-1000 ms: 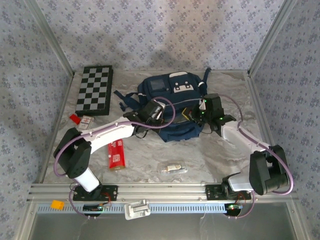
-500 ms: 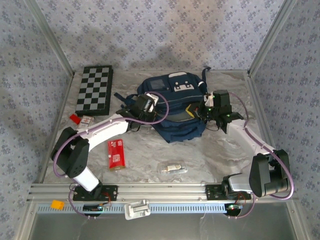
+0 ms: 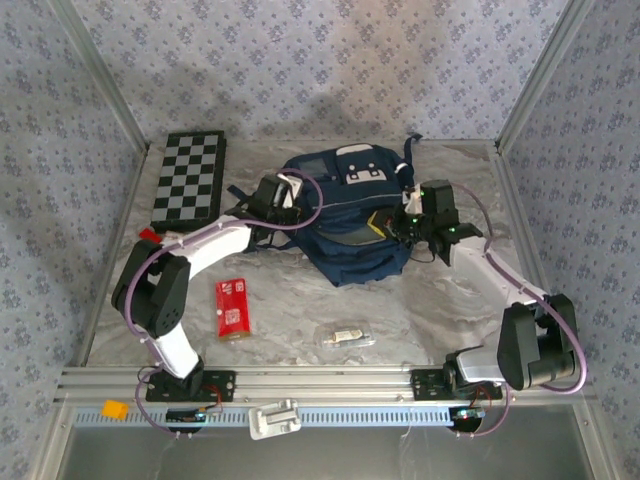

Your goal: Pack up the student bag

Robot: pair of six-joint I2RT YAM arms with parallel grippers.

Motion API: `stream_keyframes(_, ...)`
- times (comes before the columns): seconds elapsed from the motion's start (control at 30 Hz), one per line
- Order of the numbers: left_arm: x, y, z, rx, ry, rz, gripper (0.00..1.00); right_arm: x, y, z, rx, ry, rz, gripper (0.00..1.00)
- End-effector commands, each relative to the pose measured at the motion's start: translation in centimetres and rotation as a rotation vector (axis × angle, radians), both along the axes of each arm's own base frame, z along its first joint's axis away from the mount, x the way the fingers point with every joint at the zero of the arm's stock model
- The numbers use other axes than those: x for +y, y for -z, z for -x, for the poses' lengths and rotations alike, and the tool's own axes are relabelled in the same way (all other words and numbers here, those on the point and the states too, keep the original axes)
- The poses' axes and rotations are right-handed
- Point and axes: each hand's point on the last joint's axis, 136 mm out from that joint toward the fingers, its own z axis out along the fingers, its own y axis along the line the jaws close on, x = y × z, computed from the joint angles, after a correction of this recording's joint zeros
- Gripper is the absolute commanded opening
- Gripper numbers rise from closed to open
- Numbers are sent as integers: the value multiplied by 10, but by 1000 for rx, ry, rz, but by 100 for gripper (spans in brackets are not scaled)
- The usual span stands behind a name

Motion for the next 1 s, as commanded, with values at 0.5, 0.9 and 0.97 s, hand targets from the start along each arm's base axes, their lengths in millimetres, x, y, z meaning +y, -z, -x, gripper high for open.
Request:
stream_keyframes(0.5, 132, -8, 148, 338, -507, 153, 57, 49, 33, 88, -87, -194, 285, 55)
stream_keyframes(0.9, 188, 59, 227, 573, -773, 144, 66, 144, 83, 115, -89, -415, 339, 55)
stream_keyframes(0.97, 188, 66, 231, 595, -786, 144, 66, 151, 88, 117, -82, -421, 340, 55)
